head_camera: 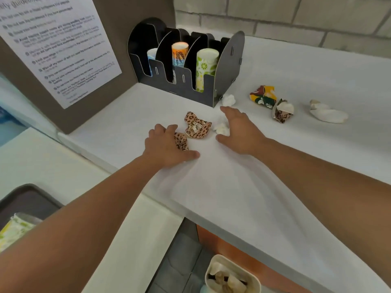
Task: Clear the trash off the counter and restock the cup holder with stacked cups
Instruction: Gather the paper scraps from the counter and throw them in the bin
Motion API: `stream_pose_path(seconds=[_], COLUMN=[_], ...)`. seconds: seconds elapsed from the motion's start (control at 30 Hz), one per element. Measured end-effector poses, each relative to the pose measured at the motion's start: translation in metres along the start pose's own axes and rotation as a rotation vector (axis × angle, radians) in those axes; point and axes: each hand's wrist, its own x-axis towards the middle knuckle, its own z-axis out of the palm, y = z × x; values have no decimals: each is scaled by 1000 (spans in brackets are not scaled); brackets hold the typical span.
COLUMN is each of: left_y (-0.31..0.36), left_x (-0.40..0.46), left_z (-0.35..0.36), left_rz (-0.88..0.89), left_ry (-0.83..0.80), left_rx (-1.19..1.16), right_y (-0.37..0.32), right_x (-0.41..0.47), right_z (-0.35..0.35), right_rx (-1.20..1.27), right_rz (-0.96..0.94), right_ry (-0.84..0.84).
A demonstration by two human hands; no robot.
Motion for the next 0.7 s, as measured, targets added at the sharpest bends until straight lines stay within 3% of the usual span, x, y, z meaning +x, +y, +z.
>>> stream_pose_path(seconds=[0.3,0.5,0.57,0.7], left_y=[16,36,36,34], left_x=[17,46,49,50], left_z=[-19,-6,1,6], left_rz=[180,245,220,216], left_ry=[216,63,4,40], left_rx=[-209,-55,-27,-10], right_y=[23,24,23,24], right_x=[14,42,59,86], right_z=[15,-6,-13,-10], right_rx=[-48,-34,-68,-159], right_rz=[-19,73,90,145], right_ry=[128,344,357,261])
